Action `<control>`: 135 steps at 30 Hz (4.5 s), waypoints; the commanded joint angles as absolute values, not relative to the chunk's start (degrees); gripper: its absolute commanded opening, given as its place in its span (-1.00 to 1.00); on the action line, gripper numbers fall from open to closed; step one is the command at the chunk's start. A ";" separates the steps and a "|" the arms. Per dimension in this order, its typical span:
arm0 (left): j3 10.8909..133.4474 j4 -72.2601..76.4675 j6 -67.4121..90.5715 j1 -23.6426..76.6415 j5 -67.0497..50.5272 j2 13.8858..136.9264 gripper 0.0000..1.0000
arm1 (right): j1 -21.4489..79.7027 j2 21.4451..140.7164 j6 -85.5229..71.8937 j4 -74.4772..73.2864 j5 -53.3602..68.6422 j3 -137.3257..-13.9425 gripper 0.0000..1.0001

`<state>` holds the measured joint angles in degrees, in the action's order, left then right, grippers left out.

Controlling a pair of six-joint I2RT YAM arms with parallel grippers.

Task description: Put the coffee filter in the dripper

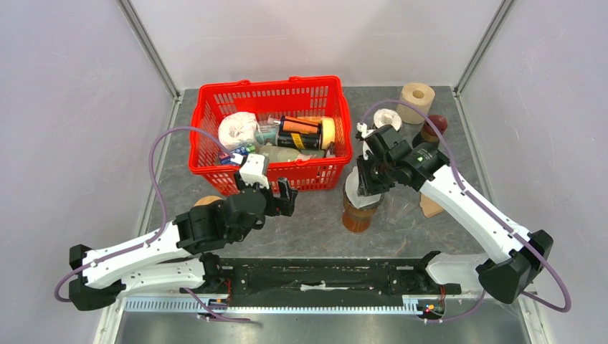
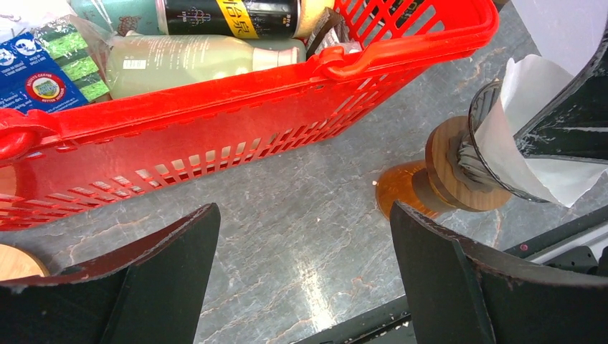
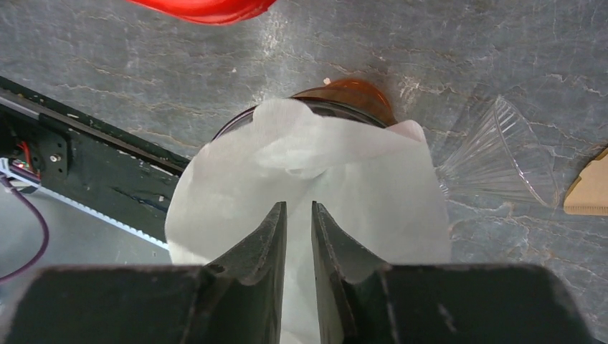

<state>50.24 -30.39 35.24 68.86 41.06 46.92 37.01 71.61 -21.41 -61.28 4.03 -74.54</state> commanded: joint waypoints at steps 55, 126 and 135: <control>51.42 -32.37 37.18 68.89 46.31 46.13 0.89 | 42.45 79.16 -18.63 -57.01 -3.22 -67.95 -0.65; 53.00 -35.24 38.61 68.86 47.68 46.31 0.89 | 42.80 76.62 -20.48 -61.34 -4.91 -67.19 -0.45; 53.17 -35.33 38.63 68.87 47.93 46.29 0.88 | 42.80 76.27 -20.39 -61.16 -4.46 -67.15 -0.33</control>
<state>50.76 -35.92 36.29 68.86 45.21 46.72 42.76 76.75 -19.73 -56.23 -5.96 -66.78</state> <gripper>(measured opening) 0.942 0.297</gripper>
